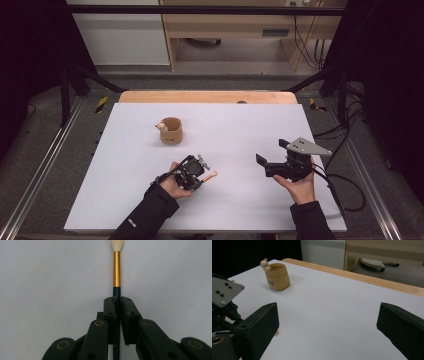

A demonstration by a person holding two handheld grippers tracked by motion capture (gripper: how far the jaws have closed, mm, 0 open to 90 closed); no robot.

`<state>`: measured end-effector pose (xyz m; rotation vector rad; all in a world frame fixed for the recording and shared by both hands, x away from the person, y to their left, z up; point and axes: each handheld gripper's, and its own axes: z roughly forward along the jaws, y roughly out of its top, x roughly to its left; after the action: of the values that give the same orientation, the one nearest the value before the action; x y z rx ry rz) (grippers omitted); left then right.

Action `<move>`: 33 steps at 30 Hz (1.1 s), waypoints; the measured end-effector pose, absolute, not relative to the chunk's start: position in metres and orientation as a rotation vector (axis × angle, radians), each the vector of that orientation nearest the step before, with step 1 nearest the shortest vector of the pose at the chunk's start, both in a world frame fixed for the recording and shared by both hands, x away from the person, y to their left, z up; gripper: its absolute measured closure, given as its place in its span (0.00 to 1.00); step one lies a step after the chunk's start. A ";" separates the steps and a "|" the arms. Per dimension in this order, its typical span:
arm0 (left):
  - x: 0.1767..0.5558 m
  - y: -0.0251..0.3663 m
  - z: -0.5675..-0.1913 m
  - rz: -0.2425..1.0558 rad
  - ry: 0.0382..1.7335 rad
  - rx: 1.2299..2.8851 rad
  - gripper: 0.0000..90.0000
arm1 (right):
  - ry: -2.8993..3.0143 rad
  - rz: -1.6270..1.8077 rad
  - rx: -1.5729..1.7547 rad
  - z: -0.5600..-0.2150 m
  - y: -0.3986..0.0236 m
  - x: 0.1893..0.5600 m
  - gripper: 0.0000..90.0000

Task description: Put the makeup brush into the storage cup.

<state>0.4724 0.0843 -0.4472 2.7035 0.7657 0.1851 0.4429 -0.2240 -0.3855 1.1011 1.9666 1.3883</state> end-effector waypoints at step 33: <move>0.461 0.123 -0.416 0.270 0.829 2.467 0.92 | 1.966 1.392 1.095 -0.385 -0.225 0.442 0.05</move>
<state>0.4612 0.1233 -0.4159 2.4671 0.8293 0.2697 0.4418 -0.2251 -0.3847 1.0951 1.9657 1.3917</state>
